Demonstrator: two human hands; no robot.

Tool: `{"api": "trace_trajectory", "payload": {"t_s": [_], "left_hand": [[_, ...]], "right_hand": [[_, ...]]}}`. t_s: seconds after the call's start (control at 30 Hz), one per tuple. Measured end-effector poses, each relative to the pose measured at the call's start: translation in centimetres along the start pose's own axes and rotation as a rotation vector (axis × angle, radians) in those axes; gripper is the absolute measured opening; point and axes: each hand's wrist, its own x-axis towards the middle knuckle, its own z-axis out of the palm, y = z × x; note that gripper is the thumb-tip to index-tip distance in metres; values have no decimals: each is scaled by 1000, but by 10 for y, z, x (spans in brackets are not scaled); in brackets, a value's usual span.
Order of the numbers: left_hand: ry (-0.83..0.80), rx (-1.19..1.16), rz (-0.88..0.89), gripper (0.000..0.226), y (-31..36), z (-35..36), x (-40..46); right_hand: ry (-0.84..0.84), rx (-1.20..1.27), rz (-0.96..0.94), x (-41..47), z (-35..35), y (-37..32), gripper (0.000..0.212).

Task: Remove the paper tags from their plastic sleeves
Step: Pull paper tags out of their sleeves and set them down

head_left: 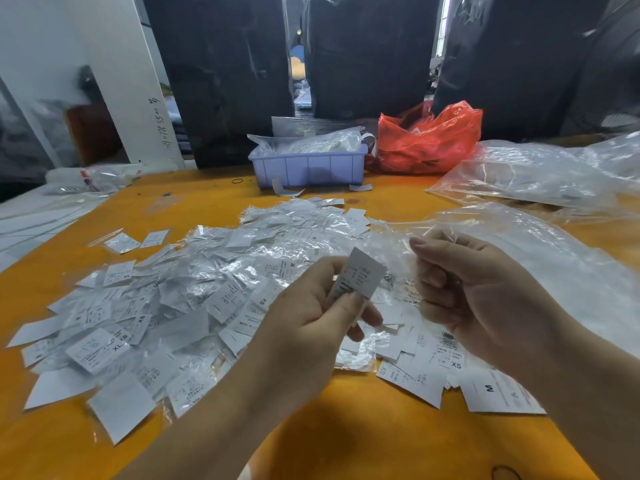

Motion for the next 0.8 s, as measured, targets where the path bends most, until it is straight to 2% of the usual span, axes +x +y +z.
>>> {"api": "trace_trajectory", "payload": {"t_s": [0.4, 0.5, 0.6, 0.67, 0.8], "left_hand": [[-60, -333, -67, 29, 4, -8, 2], [3, -350, -109, 18, 4, -8, 3], [120, -301, -140, 23, 2, -7, 7], [165, -294, -142, 18, 5, -8, 7], [178, -433, -135, 13, 8, -12, 7]], "right_hand": [[-52, -52, -21, 1, -1, 1, 32], [-60, -78, -23, 1, -1, 1, 27], [-56, -83, -14, 2, -2, 2, 23], [-55, -85, -9, 2, -2, 2, 22], [-49, -95, -8, 1, -1, 2, 28]]}}
